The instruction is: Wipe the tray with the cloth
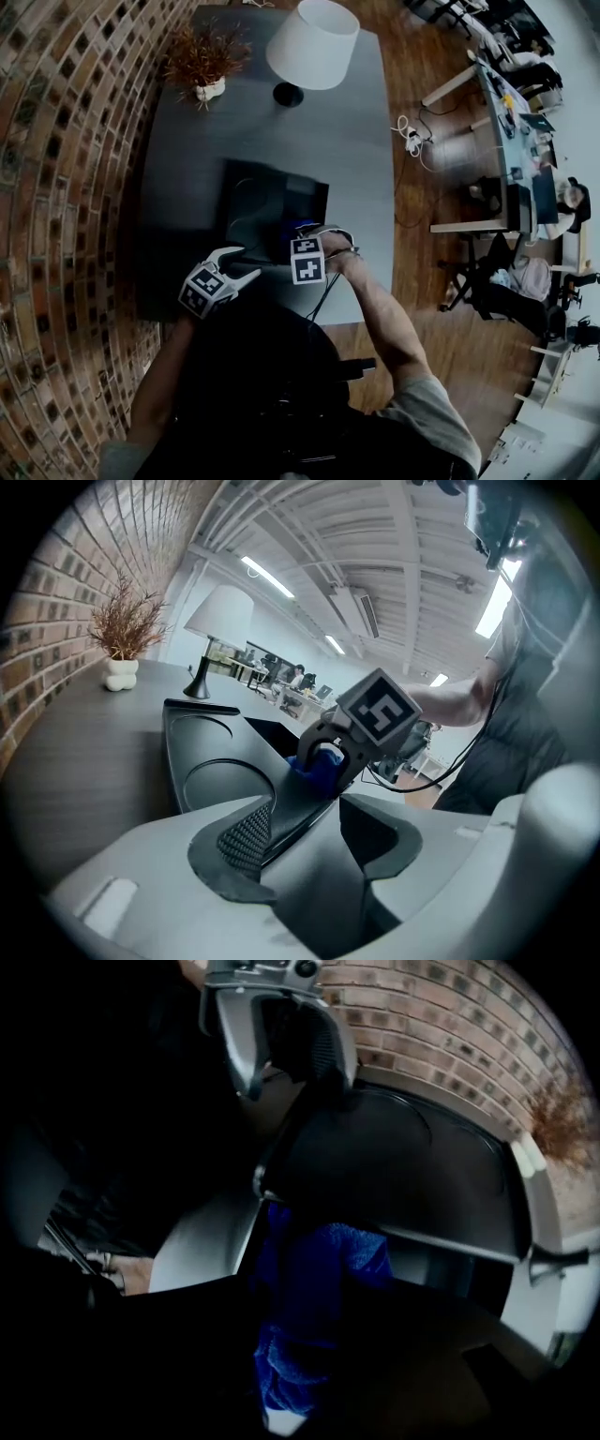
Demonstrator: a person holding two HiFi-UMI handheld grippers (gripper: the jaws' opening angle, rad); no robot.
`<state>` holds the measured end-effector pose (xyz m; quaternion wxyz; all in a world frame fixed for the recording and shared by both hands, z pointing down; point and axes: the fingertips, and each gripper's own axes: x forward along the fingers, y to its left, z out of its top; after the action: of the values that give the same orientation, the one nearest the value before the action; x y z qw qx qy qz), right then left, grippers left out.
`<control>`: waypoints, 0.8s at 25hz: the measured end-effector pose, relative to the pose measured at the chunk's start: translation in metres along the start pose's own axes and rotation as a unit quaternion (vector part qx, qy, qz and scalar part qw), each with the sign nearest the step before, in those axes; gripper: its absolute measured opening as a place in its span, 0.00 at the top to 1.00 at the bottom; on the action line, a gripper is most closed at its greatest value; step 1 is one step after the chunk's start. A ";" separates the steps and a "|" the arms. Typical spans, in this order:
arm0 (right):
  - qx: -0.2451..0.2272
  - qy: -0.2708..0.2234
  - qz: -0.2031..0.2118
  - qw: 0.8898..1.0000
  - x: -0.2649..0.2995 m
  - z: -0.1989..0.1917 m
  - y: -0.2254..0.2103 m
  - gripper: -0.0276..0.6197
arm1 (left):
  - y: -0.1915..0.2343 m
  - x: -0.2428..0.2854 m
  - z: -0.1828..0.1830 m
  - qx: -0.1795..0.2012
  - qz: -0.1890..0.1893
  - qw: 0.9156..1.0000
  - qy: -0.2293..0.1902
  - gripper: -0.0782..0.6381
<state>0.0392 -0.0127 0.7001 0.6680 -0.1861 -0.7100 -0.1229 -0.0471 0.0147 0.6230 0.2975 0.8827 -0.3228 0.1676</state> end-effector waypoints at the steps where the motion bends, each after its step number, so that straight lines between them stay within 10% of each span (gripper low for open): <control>1: 0.049 -0.012 -0.012 0.999 -0.004 -0.004 -0.011 0.69 | 0.000 0.000 0.000 0.000 0.000 1.000 0.000 0.59; 3: 0.214 -0.051 -0.083 0.972 -0.025 -0.024 -0.060 0.69 | 0.001 0.000 0.001 0.000 0.000 1.000 -0.002 0.59; 4: 0.310 -0.088 -0.136 0.937 -0.045 -0.037 -0.091 0.69 | 0.001 0.001 0.001 0.000 -0.001 1.000 -0.003 0.59; 5: 0.399 -0.150 -0.187 0.885 -0.069 -0.048 -0.120 0.69 | 0.000 0.001 0.001 0.000 -0.001 1.000 -0.003 0.59; 8: 0.555 -0.390 -0.277 0.680 -0.147 -0.067 -0.168 0.69 | -0.001 0.001 0.002 0.000 -0.004 1.000 -0.003 0.59; 9: 0.575 -0.407 -0.289 0.648 -0.150 -0.076 -0.171 0.69 | -0.002 0.001 0.002 0.001 -0.005 1.000 -0.002 0.59; 11: 0.595 -0.356 -0.281 0.664 -0.118 -0.087 -0.164 0.69 | -0.002 0.000 0.000 0.001 -0.006 1.000 -0.001 0.59; 14: 0.565 -0.229 -0.229 0.759 -0.049 -0.082 -0.137 0.69 | -0.002 0.000 -0.001 0.005 -0.007 1.000 -0.003 0.59; 17: 0.428 -0.077 -0.246 0.867 -0.019 -0.083 -0.132 0.69 | 0.000 0.001 0.000 0.009 -0.005 1.000 -0.003 0.59; 20: 0.297 0.019 -0.291 0.909 -0.022 -0.082 -0.152 0.69 | 0.001 0.000 0.000 0.008 -0.002 1.000 -0.005 0.60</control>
<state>0.0488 -0.1866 0.6961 0.6401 0.2381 -0.7237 -0.0989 -0.0478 0.0141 0.6237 0.2888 0.8865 -0.3217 0.1650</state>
